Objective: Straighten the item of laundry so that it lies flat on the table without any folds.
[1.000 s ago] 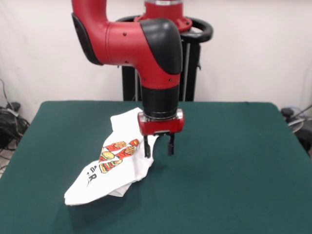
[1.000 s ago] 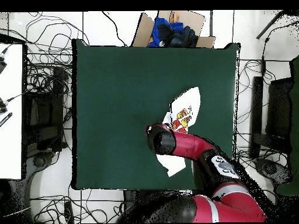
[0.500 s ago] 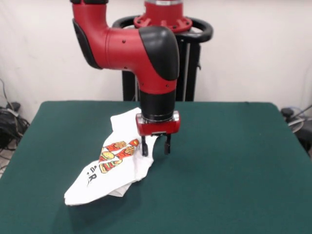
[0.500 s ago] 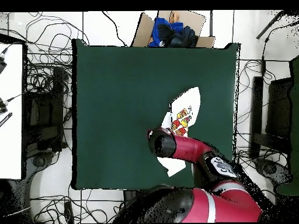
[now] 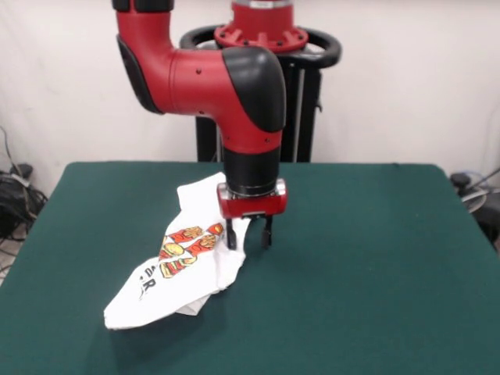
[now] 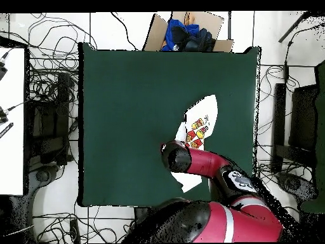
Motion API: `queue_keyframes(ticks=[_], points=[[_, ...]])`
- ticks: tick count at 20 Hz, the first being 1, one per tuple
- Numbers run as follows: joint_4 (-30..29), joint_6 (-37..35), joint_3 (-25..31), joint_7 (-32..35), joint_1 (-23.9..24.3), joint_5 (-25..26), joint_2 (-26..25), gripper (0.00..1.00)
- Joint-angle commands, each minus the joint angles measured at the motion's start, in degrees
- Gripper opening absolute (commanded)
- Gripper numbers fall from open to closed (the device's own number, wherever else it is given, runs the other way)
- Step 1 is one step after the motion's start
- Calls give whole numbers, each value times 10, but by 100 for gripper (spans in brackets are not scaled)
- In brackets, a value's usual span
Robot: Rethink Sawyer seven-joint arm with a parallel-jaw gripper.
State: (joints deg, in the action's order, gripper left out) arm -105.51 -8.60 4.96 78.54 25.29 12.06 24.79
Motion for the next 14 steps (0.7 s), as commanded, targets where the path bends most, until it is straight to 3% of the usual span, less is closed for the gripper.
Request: queue_keyframes(ticks=[1,9,14], points=[[39,-38,-21,65,-20,14,-26,100],[45,-55,-59,66,-43,14,-8,100],[49,-64,-55,57,-35,11,-7,100]])
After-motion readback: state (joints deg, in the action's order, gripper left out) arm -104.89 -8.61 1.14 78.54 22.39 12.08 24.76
